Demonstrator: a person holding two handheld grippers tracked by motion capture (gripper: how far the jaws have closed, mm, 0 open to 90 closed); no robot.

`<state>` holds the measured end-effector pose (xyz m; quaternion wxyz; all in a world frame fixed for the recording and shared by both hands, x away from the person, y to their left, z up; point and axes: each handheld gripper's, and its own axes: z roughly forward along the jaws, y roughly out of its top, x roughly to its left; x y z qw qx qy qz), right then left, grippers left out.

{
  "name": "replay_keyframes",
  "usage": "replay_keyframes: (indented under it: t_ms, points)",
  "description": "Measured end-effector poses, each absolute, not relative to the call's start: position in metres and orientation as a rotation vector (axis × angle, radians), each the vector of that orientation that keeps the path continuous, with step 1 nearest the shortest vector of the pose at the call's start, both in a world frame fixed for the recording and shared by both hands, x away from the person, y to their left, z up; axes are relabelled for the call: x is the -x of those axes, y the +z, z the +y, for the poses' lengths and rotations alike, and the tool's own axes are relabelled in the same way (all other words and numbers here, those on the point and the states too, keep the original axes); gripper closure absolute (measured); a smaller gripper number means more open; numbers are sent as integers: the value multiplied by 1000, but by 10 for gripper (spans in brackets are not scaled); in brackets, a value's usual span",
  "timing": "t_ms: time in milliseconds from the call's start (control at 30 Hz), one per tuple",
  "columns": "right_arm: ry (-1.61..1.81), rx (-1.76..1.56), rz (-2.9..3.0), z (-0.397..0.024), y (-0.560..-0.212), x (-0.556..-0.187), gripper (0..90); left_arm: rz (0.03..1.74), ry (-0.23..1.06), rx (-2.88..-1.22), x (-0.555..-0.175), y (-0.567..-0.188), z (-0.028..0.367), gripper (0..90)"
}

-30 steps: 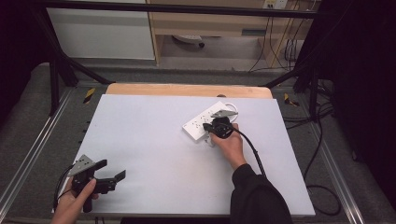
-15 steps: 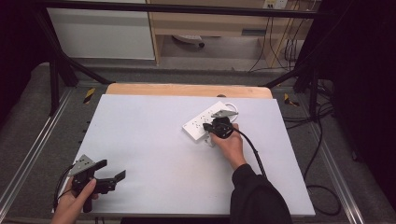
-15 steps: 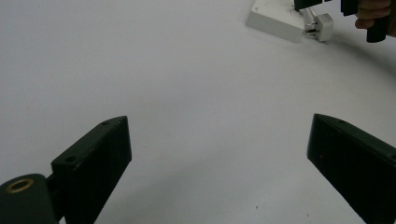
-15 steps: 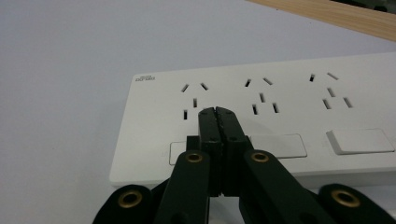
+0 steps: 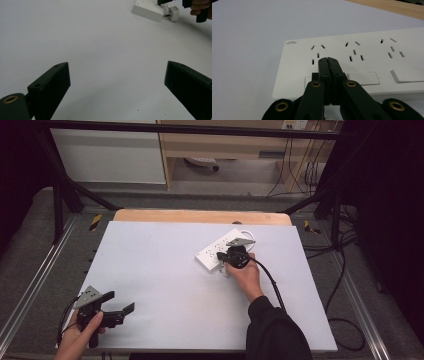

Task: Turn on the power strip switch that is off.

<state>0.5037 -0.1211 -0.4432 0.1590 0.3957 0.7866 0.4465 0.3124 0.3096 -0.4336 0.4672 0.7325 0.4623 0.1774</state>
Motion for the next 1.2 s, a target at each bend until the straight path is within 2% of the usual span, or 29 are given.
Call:
replay_keyframes:
  t_ms: [1200]
  points:
    - [1274,-1139,2227,-126,-438,-506,900,1134,437,-1801,-312,-434,310,64]
